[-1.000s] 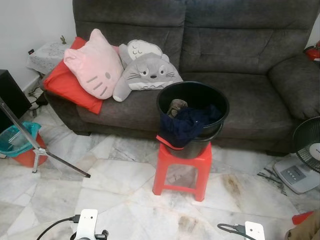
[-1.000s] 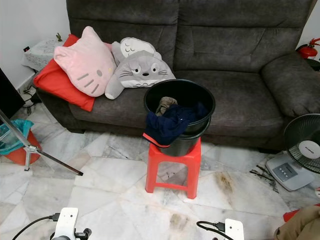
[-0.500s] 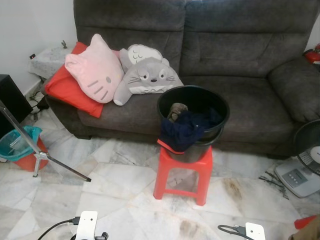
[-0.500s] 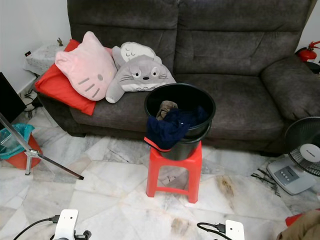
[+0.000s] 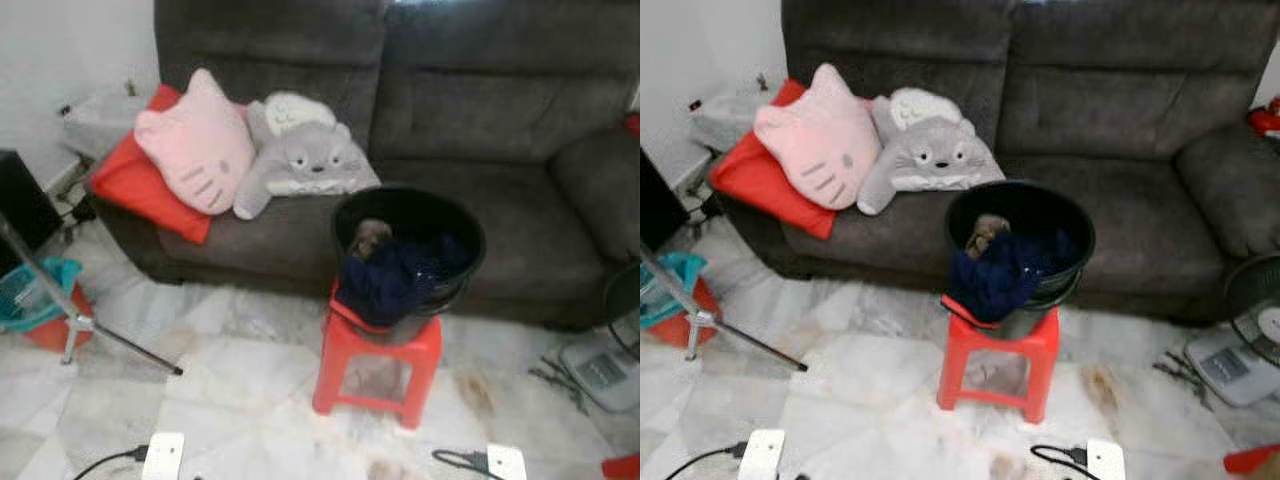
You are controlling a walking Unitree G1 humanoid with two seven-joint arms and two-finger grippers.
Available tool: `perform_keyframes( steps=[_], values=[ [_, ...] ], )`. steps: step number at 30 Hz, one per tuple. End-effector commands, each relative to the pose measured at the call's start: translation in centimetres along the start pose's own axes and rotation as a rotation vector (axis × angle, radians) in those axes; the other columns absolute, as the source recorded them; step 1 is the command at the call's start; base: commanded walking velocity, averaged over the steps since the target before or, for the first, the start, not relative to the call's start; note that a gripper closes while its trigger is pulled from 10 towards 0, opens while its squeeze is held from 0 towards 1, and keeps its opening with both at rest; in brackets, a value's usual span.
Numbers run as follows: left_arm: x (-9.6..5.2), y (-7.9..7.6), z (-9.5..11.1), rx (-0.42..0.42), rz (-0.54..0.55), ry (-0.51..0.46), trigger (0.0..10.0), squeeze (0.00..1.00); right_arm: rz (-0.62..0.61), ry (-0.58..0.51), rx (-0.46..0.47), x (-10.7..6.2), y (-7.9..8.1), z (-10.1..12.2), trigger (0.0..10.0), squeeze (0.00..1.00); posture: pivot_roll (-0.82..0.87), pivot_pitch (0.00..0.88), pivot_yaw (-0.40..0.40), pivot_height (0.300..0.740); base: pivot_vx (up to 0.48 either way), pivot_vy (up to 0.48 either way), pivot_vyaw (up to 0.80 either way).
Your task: Hang hanger
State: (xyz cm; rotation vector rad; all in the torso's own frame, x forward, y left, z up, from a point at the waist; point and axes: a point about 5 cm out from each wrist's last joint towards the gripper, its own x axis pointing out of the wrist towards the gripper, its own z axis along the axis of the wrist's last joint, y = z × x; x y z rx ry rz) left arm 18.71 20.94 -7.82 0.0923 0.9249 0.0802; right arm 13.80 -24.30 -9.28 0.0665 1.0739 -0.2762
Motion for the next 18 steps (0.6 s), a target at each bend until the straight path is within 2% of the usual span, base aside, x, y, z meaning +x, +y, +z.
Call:
perform_keyframes(
  steps=[1, 10, 18],
  values=[
    [-0.26, 0.9, -1.09, 0.008, 0.018, 0.032, 10.0, 0.0, 0.016, -0.02, 0.006, 0.12, 0.74, 0.65, 10.0, 0.0, 0.0, 0.0, 0.013, 0.74, 0.266, 0.0, 0.0],
    [-0.26, 0.56, -1.15, 0.01, 0.011, 0.032, 10.0, 0.0, 0.016, -0.022, 0.002, 0.11, 0.64, 0.71, 10.0, 0.0, 0.0, 0.0, 0.01, 0.74, 0.267, 0.0, 0.0],
    [-0.32, 0.47, -1.38, 0.006, 0.003, 0.031, 10.0, 0.0, 0.028, -0.051, -0.033, 0.1, 0.66, 1.0, 10.0, 0.0, 0.0, 0.0, 0.007, 0.74, 0.0, 0.0, 0.0]
  ],
)
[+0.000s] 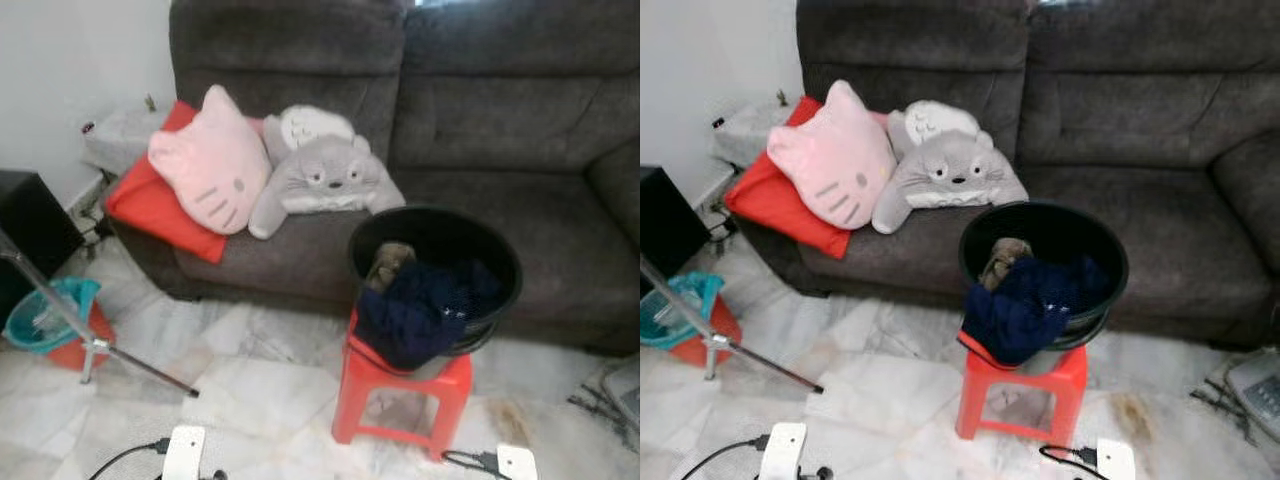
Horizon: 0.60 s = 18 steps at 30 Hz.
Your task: Hang hanger
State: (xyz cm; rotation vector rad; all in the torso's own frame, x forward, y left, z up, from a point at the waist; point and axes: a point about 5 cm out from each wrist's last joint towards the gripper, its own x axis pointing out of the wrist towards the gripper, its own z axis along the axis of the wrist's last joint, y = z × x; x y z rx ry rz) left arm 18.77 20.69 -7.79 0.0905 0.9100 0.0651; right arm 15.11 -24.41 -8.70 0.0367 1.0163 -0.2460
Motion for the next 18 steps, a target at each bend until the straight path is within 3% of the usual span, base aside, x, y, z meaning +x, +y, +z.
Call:
perform_keyframes(
  steps=[1, 18],
  values=[
    [-0.34, 0.7, -1.46, 0.002, 0.016, 0.047, 10.0, 0.0, 0.014, 0.01, 0.0, -0.02, 0.49, -0.4, 10.0, 0.0, 0.0, 0.0, 0.007, 0.74, 0.0, 0.0, 0.0],
    [-0.34, 0.7, -1.46, 0.002, 0.016, 0.047, 10.0, 0.0, 0.014, 0.01, 0.0, -0.02, 0.49, -0.4, 10.0, 0.0, 0.0, 0.0, 0.007, 0.74, 0.0, 0.0, 0.0]
  ],
)
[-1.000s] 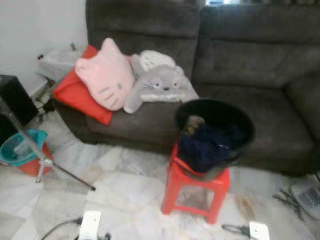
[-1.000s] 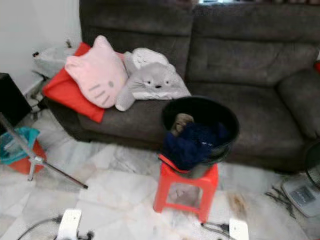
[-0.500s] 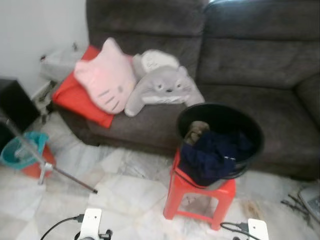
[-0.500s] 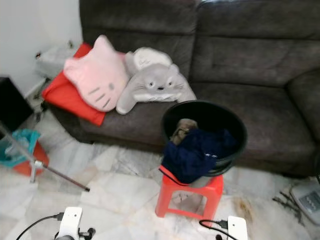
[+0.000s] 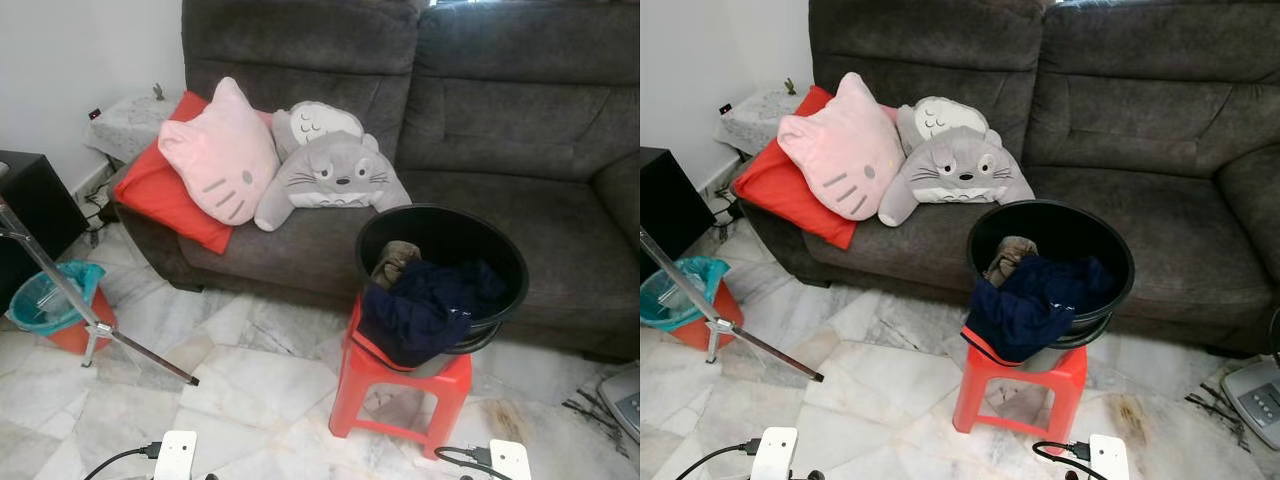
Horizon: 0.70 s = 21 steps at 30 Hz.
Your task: Hang hanger
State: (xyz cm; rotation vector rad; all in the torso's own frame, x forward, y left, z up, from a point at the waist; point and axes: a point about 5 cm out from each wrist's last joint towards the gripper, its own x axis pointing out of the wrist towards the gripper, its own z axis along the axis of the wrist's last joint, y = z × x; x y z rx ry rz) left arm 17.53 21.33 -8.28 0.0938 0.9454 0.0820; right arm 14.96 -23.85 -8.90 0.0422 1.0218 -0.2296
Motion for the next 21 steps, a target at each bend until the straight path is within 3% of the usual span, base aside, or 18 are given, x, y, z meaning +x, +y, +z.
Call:
perform_keyframes(
  steps=[1, 12, 14, 17, 21],
  values=[
    [0.0, 0.1, -0.2, 0.005, 0.001, 0.011, 10.0, 0.0, -0.002, 0.005, 0.003, 0.0, 0.0, -0.1, 10.0, 0.0, 0.0, 0.0, 0.007, 0.74, 0.0, 0.0, 0.0],
    [0.0, 0.1, -0.2, 0.005, 0.001, 0.011, 10.0, 0.0, -0.001, 0.003, 0.002, 0.0, 0.0, -0.1, 10.0, 0.0, 0.0, 0.0, 0.007, 0.74, 0.0, 0.0, 0.0],
    [-0.1, 0.0, -0.7, 0.049, -0.012, 0.028, 10.0, 0.0, 0.121, -0.175, -0.189, -0.2, 1.0, 1.6, 10.0, 0.0, -0.01, 0.0, 0.019, 0.74, 0.0, 0.0, 0.0],
    [-0.1, 0.1, -0.6, 0.048, -0.011, 0.025, 10.0, 0.0, 0.117, -0.149, -0.175, -0.2, 1.0, 1.3, 10.0, 0.0, -0.01, 0.0, 0.019, 0.74, 0.0, 0.0, 0.0],
    [-0.1, 0.3, -0.3, 0.046, -0.009, 0.019, 10.0, 0.0, 0.099, -0.115, -0.077, -0.1, 0.8, 0.8, 10.0, 0.0, -0.01, 0.0, 0.02, 0.74, 0.0, 0.0, 0.0]
  ],
)
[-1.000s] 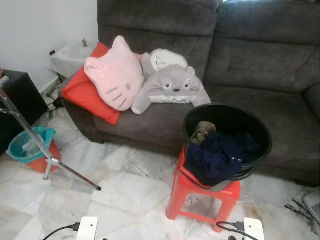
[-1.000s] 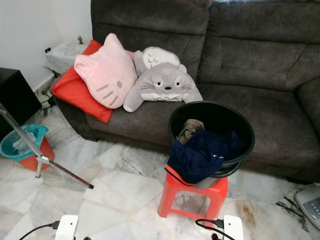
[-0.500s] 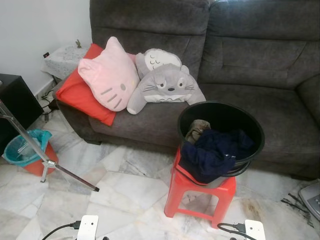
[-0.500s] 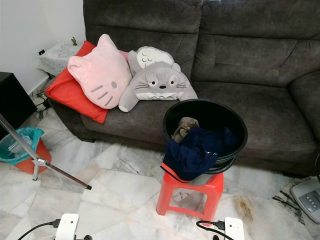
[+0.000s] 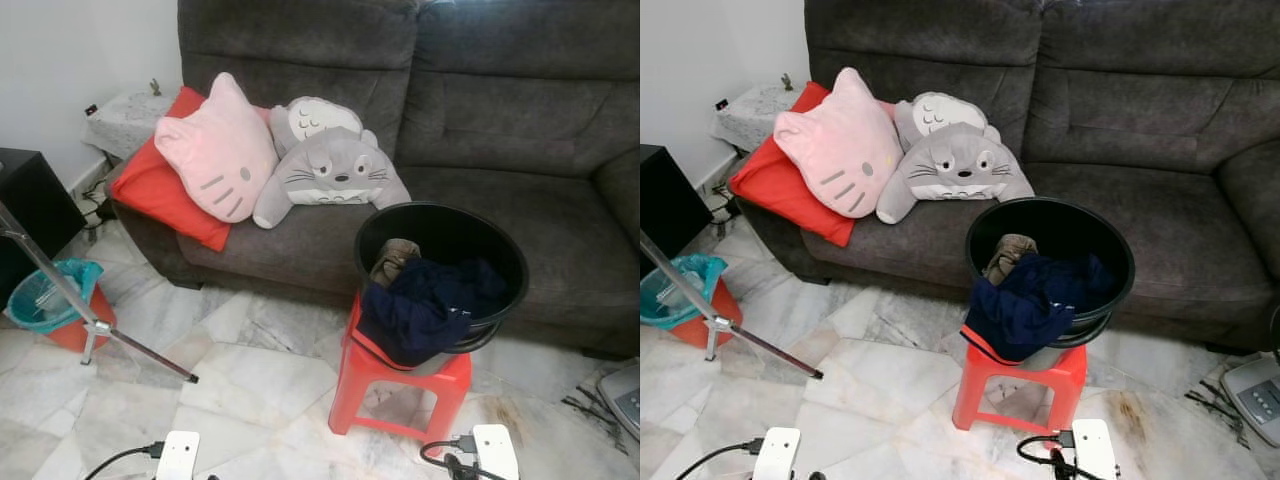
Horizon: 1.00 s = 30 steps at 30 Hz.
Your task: Hang hanger
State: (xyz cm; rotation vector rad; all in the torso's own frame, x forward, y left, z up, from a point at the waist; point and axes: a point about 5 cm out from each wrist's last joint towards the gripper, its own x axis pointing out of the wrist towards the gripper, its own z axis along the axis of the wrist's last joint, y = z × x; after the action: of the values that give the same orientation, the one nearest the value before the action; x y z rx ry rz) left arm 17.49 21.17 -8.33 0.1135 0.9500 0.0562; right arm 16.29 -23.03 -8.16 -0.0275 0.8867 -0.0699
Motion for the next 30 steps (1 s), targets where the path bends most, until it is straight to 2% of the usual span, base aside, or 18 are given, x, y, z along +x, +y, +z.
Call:
perform_keyframes(
  steps=[1, 2, 3, 4, 6, 7, 8, 12, 13, 18, 19, 20, 22, 25, 30],
  values=[
    [-0.1, 0.4, -0.2, 0.018, 0.004, 0.015, 10.0, 0.0, -0.016, 0.028, 0.078, -0.1, -0.1, -0.7, 10.0, 0.0, -0.01, 0.0, 0.02, 0.74, 0.0, 0.0, 0.0],
    [-0.1, 0.4, -0.2, 0.018, 0.004, 0.015, 10.0, 0.0, -0.018, 0.028, 0.098, -0.2, -0.1, -0.8, 10.0, 0.0, -0.01, 0.0, 0.02, 0.74, 0.0, 0.0, 0.0],
    [-0.1, 0.5, -0.2, 0.018, 0.005, 0.011, 10.0, 0.0, -0.022, 0.018, 0.161, -0.2, 0.0, -0.8, 10.0, 0.0, 0.0, 0.0, 0.02, 0.74, 0.0, 0.0, 0.0],
    [-0.1, 0.5, -0.2, 0.018, 0.005, 0.01, 10.0, 0.0, -0.025, 0.013, 0.174, -0.2, 0.0, -0.9, 10.0, 0.0, 0.0, 0.0, 0.02, 0.74, 0.0, 0.0, 0.0],
    [-0.1, 0.5, -0.2, 0.019, 0.006, 0.009, 10.0, 0.0, -0.023, -0.002, 0.146, -0.2, 0.0, -0.7, 10.0, 0.0, 0.0, 0.0, 0.022, 0.74, 0.0, 0.0, 0.0],
    [-0.1, 0.6, -0.2, 0.022, 0.007, 0.01, 10.0, 0.0, -0.01, -0.025, 0.065, -0.2, 0.0, -0.2, 10.0, 0.0, 0.0, 0.0, 0.023, 0.74, 0.0, 0.0, 0.0],
    [-0.1, 0.6, -0.2, 0.024, 0.008, 0.011, 10.0, 0.0, 0.008, -0.046, 0.043, -0.1, 0.1, 0.0, 10.0, 0.0, 0.0, 0.0, 0.023, 0.74, 0.0, 0.0, 0.0],
    [-0.1, 0.6, -0.3, 0.025, 0.009, 0.011, 10.0, 0.0, 0.059, -0.096, 0.046, -0.1, 0.4, 0.6, 10.0, 0.0, 0.0, 0.0, 0.025, 0.74, 0.0, 0.0, 0.0],
    [-0.1, 0.7, -0.3, 0.025, 0.009, 0.012, 10.0, 0.0, 0.092, -0.122, -0.004, -0.1, 0.6, 1.0, 10.0, 0.0, 0.0, 0.0, 0.026, 0.74, 0.0, 0.0, 0.0],
    [-0.1, 0.9, -0.3, 0.032, 0.009, 0.012, 10.0, 0.0, 0.138, -0.184, -0.049, -0.2, 1.0, 1.8, 10.0, 0.0, -0.02, 0.0, 0.031, 0.74, 0.0, 0.0, 0.0],
    [-0.1, 0.9, -0.3, 0.033, 0.009, 0.012, 10.0, 0.0, 0.194, -0.394, -0.105, -0.5, 2.1, 4.6, 10.0, 0.0, -0.02, 0.0, 0.031, 0.74, 0.0, 0.0, 0.0],
    [-0.1, 0.9, -0.3, 0.034, 0.009, 0.012, 10.0, 0.0, 0.211, -0.535, -0.201, -1.4, 2.8, 6.9, 10.0, 0.0, -0.02, 0.0, 0.03, 0.74, 0.0, 0.0, 0.0],
    [-0.1, 1.0, -0.2, 0.034, 0.01, 0.011, 10.0, 0.0, 0.271, -0.76, -0.23, -3.9, 4.7, 10.3, 10.0, 0.0, -0.02, 0.0, 0.031, 0.74, 0.0, 0.0, 0.0],
    [-0.1, 0.9, -0.2, 0.036, 0.009, 0.012, 10.0, 0.0, 0.324, -0.849, -0.201, -5.3, 5.3, 11.9, 10.0, 0.0, -0.02, 0.0, 0.033, 0.74, 0.0, 0.0, 0.0],
    [0.0, 0.5, -0.2, 0.037, 0.005, 0.018, 10.0, 0.0, 0.379, -0.866, -0.166, -5.6, 5.9, 13.1, 10.0, 0.0, -0.02, 0.0, 0.032, 0.74, 0.0, 0.0, 0.0]
  ],
)
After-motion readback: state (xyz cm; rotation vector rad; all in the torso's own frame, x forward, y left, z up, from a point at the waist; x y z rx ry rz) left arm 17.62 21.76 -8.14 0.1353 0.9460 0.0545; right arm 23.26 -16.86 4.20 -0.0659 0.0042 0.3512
